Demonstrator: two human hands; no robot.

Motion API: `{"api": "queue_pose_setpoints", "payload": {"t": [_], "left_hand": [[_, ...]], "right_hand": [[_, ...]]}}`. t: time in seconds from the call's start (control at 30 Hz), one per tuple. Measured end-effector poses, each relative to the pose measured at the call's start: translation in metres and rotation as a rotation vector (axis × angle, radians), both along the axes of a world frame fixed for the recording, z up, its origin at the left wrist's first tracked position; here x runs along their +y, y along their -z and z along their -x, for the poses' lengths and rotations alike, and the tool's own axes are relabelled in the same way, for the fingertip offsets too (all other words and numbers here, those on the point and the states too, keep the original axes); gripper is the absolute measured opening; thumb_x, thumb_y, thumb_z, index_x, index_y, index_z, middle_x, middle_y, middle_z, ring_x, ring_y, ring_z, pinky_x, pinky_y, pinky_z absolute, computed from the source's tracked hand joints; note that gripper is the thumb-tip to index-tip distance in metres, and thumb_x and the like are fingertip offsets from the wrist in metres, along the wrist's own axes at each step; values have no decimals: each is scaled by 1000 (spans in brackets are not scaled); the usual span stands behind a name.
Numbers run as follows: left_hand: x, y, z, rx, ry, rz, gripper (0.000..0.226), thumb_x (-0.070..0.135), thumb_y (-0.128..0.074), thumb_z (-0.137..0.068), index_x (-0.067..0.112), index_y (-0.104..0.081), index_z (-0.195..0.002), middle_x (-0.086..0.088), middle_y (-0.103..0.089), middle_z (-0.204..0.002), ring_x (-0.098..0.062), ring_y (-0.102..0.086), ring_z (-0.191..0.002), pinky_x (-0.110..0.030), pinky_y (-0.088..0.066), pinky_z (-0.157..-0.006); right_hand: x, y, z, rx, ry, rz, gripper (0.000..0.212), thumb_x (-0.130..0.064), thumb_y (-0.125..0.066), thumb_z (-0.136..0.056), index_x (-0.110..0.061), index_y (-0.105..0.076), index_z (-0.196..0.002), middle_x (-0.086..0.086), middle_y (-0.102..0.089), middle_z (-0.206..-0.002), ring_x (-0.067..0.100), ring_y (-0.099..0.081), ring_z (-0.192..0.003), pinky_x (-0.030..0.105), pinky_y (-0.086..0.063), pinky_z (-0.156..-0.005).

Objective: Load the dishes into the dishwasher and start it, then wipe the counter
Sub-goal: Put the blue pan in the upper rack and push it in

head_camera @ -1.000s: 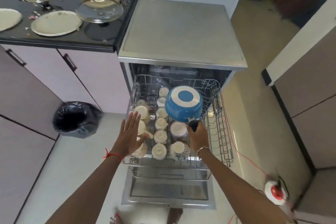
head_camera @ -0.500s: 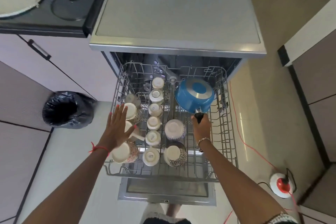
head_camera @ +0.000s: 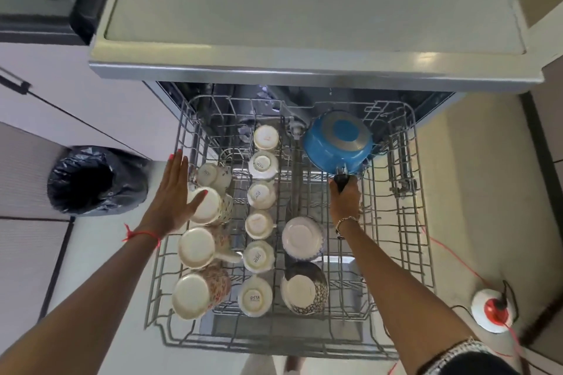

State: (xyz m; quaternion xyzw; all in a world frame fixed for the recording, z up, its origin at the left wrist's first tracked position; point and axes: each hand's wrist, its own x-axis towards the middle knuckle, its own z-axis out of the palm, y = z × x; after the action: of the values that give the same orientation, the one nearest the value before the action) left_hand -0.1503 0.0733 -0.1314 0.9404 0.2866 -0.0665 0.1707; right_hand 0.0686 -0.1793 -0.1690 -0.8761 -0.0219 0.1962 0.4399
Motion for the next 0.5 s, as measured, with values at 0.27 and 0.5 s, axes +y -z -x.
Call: {"api": "queue_pose_setpoints", "payload": {"t": [0.27, 0.5], "left_hand": [[0, 4, 4, -65, -6, 12, 94, 58, -31, -84, -5, 1, -146, -10, 7, -156, -3, 22, -140, -15, 15, -112], [-2, 4, 4, -92, 3, -11, 93, 55, -35, -85, -5, -1, -146, -12, 4, -156, -4, 22, -140, -13, 14, -112]], "right_hand": [[5, 16, -4, 76, 44, 68, 31, -12, -59, -89, 3, -47, -112, 23, -62, -101, 36, -61, -93, 45, -53, -81], [-1, 21, -5, 157, -24, 119, 31, -8, -60, -88, 7, -48, -112, 25, -60, -107, 35, -58, -101, 31, -47, -80]]}}
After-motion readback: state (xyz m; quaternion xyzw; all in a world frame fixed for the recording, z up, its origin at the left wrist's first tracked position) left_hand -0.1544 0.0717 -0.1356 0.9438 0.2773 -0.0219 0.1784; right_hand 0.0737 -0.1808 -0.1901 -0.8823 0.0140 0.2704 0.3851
